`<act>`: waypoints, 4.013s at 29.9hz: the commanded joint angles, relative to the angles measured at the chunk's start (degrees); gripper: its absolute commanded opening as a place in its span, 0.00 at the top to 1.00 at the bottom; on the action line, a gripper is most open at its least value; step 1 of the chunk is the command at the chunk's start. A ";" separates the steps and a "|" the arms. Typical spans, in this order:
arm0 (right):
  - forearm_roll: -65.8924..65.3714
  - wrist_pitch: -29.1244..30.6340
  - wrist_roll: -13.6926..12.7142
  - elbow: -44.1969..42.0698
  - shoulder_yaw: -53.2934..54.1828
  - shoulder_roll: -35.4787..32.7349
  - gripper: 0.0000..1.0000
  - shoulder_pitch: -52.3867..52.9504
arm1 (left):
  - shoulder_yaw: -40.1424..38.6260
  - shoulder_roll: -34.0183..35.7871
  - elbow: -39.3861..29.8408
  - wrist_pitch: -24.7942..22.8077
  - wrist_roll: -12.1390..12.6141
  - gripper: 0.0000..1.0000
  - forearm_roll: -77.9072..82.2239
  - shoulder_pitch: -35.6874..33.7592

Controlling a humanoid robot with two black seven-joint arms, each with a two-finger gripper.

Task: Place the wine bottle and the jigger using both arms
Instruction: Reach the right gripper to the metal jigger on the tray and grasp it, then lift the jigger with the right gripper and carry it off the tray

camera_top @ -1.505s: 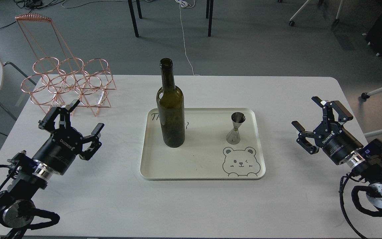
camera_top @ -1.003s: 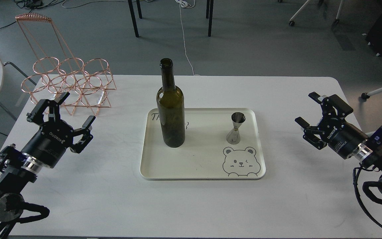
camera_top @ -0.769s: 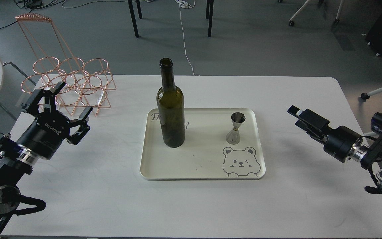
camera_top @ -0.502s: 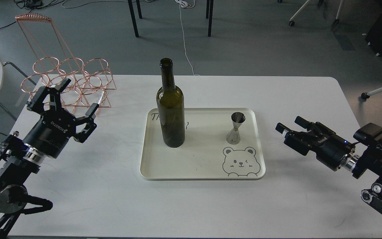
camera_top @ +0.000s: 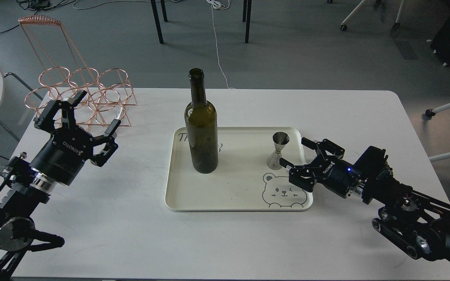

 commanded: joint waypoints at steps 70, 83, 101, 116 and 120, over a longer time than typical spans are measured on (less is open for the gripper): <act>17.91 -1.59 0.01 -16.05 6.48 -5.75 0.83 -1.65 | 0.06 -0.92 -2.93 0.00 0.09 0.01 0.09 0.26; 24.16 -1.59 0.01 -18.16 0.06 -3.11 0.81 -0.33 | 0.06 -1.19 -3.37 0.00 0.09 0.01 0.44 0.26; 24.16 -1.59 0.01 -17.81 -0.03 -3.29 0.66 0.20 | 0.06 -1.28 -3.72 0.00 0.09 0.01 0.53 0.44; 24.25 -1.59 0.01 -14.48 -1.43 -4.34 0.15 -0.15 | 0.15 -1.36 -3.72 0.00 0.09 0.01 0.53 0.53; 24.25 -1.59 0.01 -10.35 -3.02 -8.90 0.09 -0.94 | 0.06 -1.45 -3.90 0.00 0.09 0.01 0.53 0.88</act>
